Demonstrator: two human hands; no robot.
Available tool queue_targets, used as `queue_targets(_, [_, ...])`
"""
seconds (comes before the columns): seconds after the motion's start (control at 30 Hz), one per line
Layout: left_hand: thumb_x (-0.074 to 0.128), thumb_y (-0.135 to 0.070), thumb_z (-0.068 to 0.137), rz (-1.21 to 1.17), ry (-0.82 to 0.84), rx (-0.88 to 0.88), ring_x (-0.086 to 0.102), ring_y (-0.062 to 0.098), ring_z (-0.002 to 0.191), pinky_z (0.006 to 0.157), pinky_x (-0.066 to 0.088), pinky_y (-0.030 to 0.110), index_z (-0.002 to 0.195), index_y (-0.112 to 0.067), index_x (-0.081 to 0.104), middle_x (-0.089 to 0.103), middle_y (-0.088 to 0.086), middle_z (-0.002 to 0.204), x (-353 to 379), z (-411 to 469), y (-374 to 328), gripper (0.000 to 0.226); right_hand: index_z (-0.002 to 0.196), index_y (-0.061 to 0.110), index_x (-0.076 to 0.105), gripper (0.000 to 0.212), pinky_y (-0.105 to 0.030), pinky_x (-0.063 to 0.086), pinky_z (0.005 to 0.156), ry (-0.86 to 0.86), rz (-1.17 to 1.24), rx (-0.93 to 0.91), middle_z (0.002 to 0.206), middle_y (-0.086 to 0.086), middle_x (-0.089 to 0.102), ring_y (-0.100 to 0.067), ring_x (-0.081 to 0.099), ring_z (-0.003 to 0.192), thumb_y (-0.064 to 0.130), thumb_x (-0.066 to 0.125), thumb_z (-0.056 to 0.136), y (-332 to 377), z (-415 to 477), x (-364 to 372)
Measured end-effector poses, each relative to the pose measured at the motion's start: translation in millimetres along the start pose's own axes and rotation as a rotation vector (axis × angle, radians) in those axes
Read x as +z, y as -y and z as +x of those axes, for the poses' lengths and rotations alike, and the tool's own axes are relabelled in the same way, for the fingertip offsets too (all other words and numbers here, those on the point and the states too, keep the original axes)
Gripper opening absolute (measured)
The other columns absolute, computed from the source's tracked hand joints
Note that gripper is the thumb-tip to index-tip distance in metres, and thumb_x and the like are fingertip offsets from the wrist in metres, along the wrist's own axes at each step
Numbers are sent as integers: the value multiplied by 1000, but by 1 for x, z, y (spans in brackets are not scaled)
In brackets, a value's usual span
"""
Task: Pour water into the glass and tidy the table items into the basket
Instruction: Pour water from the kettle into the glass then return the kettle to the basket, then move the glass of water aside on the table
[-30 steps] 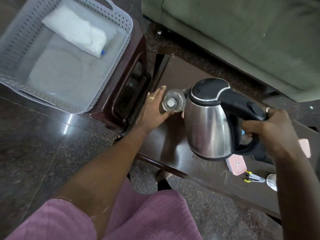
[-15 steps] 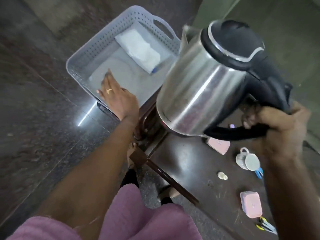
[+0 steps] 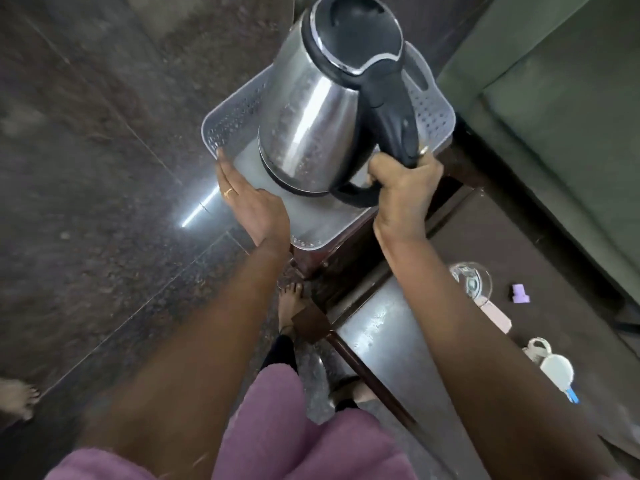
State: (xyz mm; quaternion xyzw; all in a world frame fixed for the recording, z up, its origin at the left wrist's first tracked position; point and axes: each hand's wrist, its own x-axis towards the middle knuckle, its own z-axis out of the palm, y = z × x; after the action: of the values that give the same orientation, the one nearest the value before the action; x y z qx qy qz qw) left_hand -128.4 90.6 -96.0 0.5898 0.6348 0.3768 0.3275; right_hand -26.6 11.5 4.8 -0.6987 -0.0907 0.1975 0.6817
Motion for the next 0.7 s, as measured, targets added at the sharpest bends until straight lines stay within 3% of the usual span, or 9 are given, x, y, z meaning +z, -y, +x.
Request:
queue_targets(0.07, [25, 20, 69, -7, -7, -6, 28, 29, 139, 102, 2, -9, 142, -2, 26, 30, 19, 149, 1, 1, 2, 77, 41, 21, 46, 24, -15, 26, 44, 32, -9, 34, 45, 18, 33, -5, 28, 47, 3, 60, 50, -15, 2, 11])
queue_targets(0.2, [24, 22, 68, -11, 5, -12, 24, 27, 140, 99, 2, -11, 144, -4, 23, 28, 17, 150, 2, 0, 1, 80, 42, 29, 51, 22, -17, 29, 47, 78, -47, 64, 40, 19, 33, -3, 27, 47, 12, 62, 50, -29, 1, 29])
queue_targets(0.47, [37, 11, 79, -10, -6, 17, 30, 28, 138, 112, 17, 21, 141, -4, 29, 34, 16, 148, 0, 2, -1, 64, 48, 29, 46, 15, -31, 33, 51, 107, -211, 25, 44, 13, 32, -12, 30, 56, 30, 61, 49, -42, -7, 38])
queue_targets(0.6, [37, 12, 73, -64, 31, 28, 30, 29, 138, 108, 11, 4, 141, 0, 26, 33, 19, 147, -2, 2, -1, 70, 57, 27, 50, 13, -29, 41, 54, 163, -311, 42, 47, 13, 41, -9, 37, 53, 28, 62, 55, -34, -11, 31])
queue_targets(0.7, [44, 3, 79, -108, 103, 88, 27, 25, 139, 105, 9, -3, 142, 2, 23, 30, 20, 148, -5, 0, 8, 66, 87, 22, 61, 22, -28, 47, 65, 265, -375, -16, 71, 8, 62, -9, 55, 66, 23, 68, 66, -28, -20, 17])
